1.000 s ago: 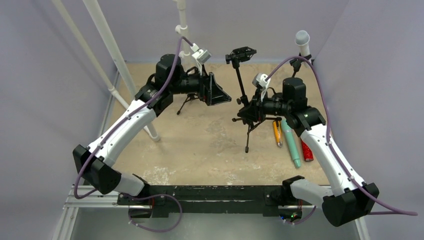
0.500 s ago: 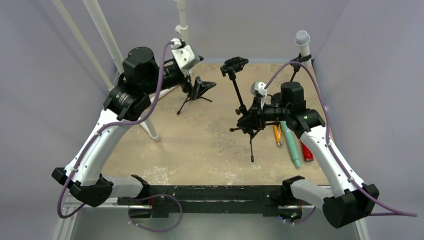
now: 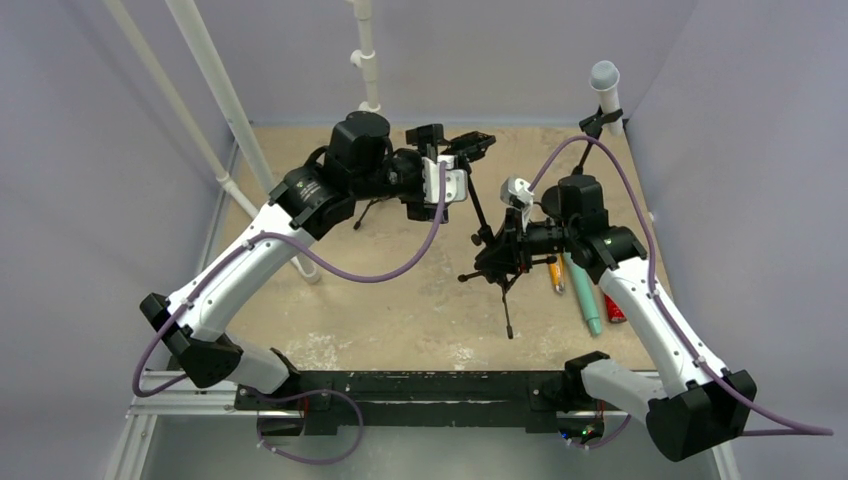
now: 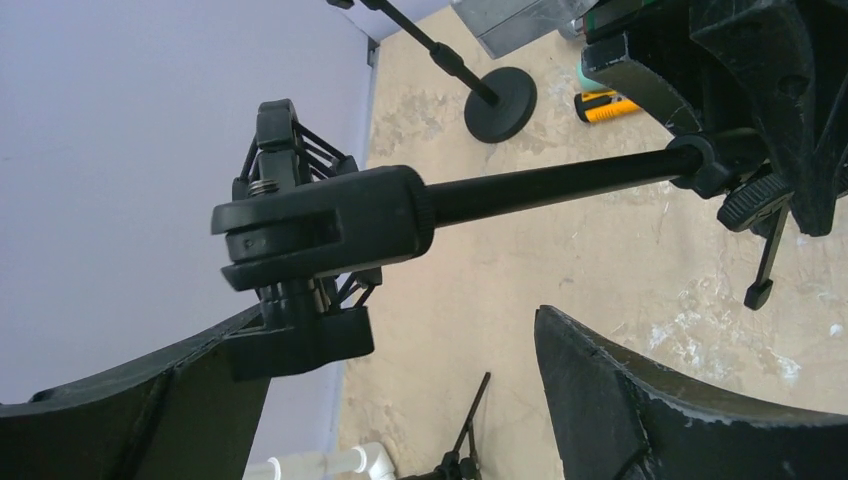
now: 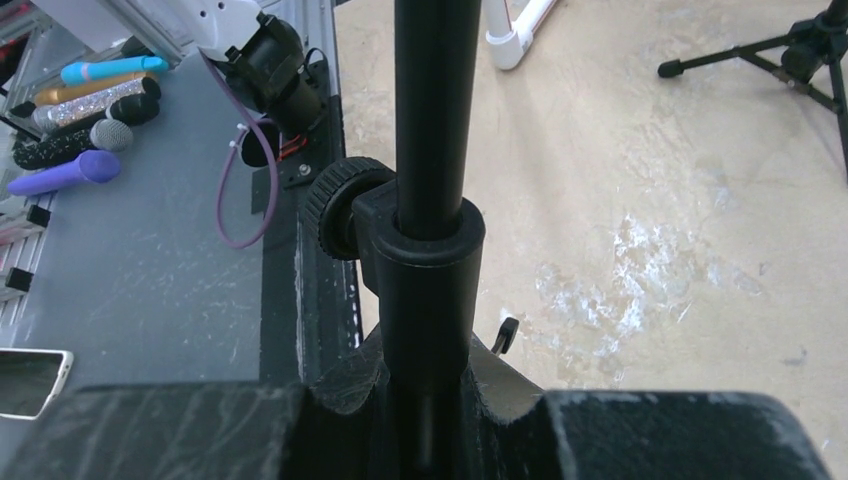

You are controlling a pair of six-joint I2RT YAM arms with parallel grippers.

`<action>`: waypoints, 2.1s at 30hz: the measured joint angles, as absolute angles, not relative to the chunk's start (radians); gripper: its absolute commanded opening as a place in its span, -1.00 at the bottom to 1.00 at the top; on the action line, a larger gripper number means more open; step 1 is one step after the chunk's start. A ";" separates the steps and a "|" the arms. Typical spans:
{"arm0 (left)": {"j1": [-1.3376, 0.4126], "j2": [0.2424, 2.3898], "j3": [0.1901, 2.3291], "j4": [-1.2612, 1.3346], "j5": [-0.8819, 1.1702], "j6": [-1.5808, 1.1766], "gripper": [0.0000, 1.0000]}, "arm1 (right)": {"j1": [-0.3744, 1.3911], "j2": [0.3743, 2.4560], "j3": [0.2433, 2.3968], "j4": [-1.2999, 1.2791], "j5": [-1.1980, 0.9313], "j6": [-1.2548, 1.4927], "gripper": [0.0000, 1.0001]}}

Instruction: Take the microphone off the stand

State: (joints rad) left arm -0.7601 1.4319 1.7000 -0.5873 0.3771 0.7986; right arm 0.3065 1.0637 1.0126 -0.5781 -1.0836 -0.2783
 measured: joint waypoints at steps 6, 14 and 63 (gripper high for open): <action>-0.775 1.455 1.700 -0.603 0.367 0.835 0.83 | 0.306 1.060 0.989 -0.580 -1.086 -0.278 -1.00; -0.784 1.455 1.711 -0.635 0.394 0.850 0.71 | 0.307 1.060 0.989 -0.585 -1.091 -0.278 -1.00; -0.799 1.461 1.625 -0.540 0.544 -0.207 0.30 | 0.300 1.134 1.133 -0.537 -0.858 -0.200 -1.00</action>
State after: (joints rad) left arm -0.7986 1.4609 1.6253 -0.5404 0.5438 -0.2073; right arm 0.3000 1.1339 1.1332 -0.5373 -0.8577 -0.1997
